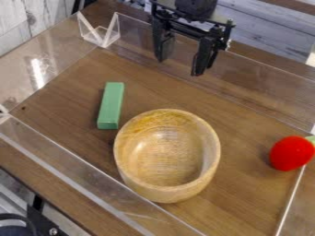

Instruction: Move the red object to the left side of the table

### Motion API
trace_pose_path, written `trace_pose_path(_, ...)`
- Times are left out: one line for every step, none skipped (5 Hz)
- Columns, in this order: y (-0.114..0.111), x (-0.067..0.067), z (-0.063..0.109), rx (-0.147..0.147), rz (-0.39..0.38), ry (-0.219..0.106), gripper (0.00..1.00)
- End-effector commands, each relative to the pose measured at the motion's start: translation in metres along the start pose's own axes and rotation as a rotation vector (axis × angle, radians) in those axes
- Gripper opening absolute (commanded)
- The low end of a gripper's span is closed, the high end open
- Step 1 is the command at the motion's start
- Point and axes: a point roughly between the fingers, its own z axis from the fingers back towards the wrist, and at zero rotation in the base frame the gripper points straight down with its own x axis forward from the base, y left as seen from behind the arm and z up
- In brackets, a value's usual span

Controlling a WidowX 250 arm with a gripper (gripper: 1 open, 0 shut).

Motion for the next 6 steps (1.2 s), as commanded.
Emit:
trace_pose_path(-0.024, 0.003, -0.006, 0.003, -0.130, 0.000, 1.00)
trace_pose_path(-0.050, 0.005, -0.012, 0.007, -0.263, -0.002, 1.00)
trace_pose_path(-0.089, 0.009, -0.017, 0.018, -0.429, -0.013, 1.00)
trace_pose_path(-0.117, 0.010, -0.020, 0.029, -0.596, -0.020, 1.00)
trace_pose_path(-0.142, 0.009, -0.027, 0.048, -0.725, -0.038, 1.00)
trace_pose_path(-0.151, 0.009, -0.038, 0.055, -0.797, -0.046, 1.00)
